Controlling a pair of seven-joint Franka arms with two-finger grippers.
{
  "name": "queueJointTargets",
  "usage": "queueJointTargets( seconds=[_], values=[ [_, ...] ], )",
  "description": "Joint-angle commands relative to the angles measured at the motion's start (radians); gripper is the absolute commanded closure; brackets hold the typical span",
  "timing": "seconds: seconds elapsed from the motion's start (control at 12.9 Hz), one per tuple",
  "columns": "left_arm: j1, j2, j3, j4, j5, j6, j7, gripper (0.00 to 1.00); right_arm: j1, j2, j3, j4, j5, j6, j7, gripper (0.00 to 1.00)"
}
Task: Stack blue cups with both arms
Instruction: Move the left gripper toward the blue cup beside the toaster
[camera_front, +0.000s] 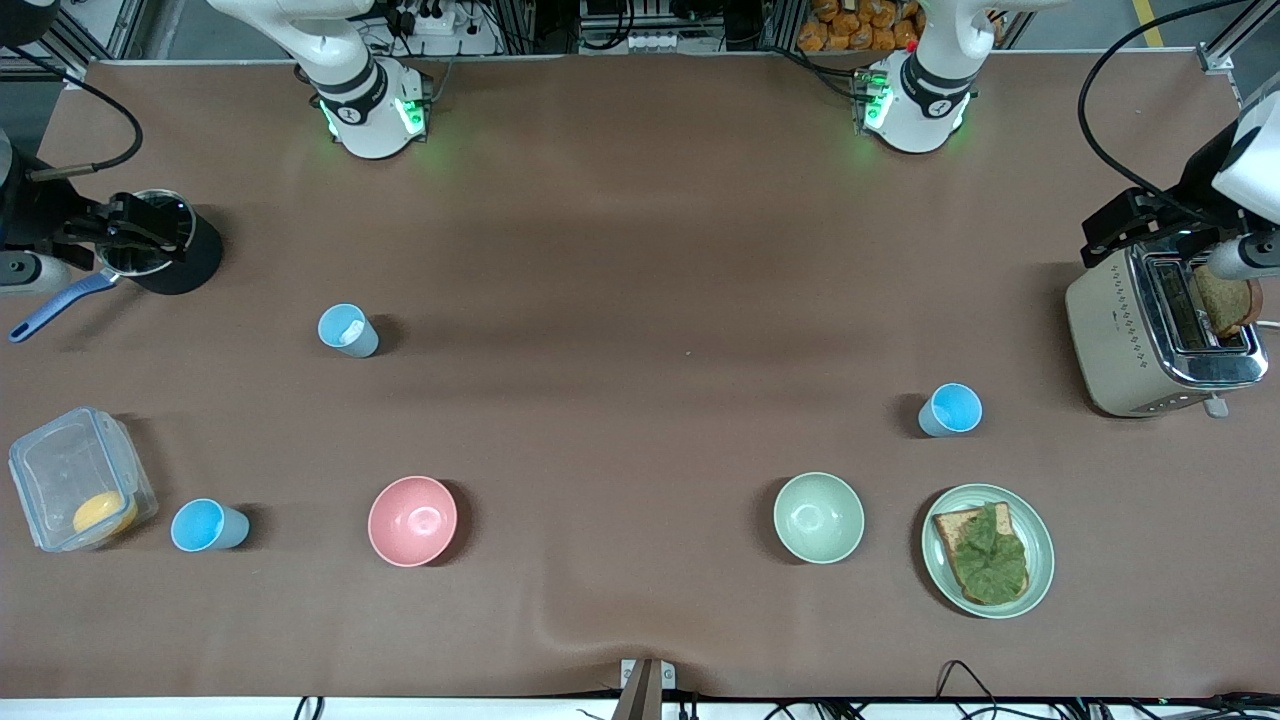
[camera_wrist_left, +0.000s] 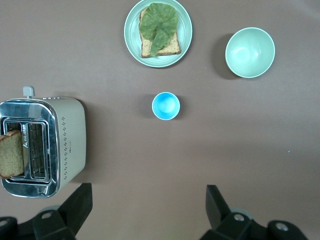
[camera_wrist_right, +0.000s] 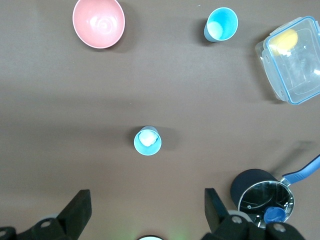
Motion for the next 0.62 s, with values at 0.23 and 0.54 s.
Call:
queueJointTargets(
  seconds=[0.23, 0.54],
  values=[
    [0.001, 0.005, 0.001, 0.010, 0.019, -0.016, 0.026, 0.00, -0.013, 0.013, 0.015, 0.029, -0.011, -0.018, 0.014, 0.00],
    [0.004, 0.040, -0.001, -0.012, 0.008, 0.024, 0.027, 0.00, -0.016, 0.013, 0.015, 0.029, -0.011, -0.017, 0.014, 0.00]
  ],
)
